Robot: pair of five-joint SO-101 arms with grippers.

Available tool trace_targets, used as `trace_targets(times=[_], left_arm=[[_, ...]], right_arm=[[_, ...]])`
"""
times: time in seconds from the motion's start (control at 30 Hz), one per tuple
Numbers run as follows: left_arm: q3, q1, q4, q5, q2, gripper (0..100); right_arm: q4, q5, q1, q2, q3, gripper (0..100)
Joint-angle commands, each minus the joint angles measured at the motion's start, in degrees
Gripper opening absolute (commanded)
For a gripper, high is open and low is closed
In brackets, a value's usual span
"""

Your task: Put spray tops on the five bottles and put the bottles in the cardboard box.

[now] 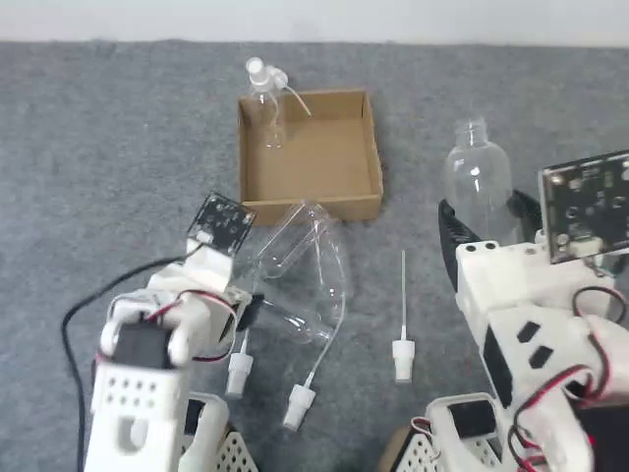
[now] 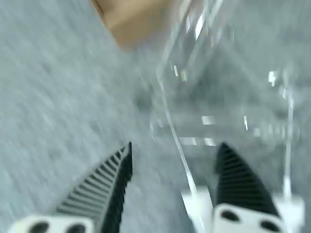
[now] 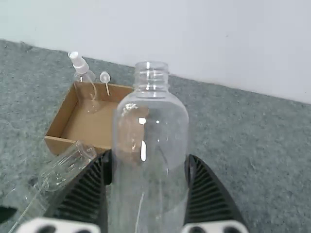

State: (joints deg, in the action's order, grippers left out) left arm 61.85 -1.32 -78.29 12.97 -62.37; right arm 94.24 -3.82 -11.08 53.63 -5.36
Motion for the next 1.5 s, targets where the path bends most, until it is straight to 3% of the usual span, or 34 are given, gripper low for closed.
trace_targets(times=[0.0, 0.53, 0.67, 0.83, 1.13, 1.47], left_arm=[[-3.4, 0.2, -0.4, -2.0, 6.3, 31], [-3.3, 1.2, 9.8, -1.8, 36.9, 22], [-3.8, 1.3, 13.0, -1.8, 44.9, 22], [-7.7, 1.4, 14.2, -1.1, 56.1, 19], [-14.6, 1.6, 9.4, 17.5, 63.2, 3], [-24.4, 12.4, 0.0, 39.8, 63.2, 2]], right_arm=[[-6.4, 0.2, 0.7, 4.6, 6.4, 0.6], [-20.6, 0.9, 0.3, 11.5, 28.5, 0.6], [-25.4, 5.8, 0.2, 11.5, 32.0, 0.6], [-31.3, 6.8, -3.0, 11.5, 37.8, 0.6], [-39.6, 6.9, -9.7, 11.5, 47.8, 0.6], [-48.9, 6.9, -9.3, 11.6, 59.0, 0.6]])
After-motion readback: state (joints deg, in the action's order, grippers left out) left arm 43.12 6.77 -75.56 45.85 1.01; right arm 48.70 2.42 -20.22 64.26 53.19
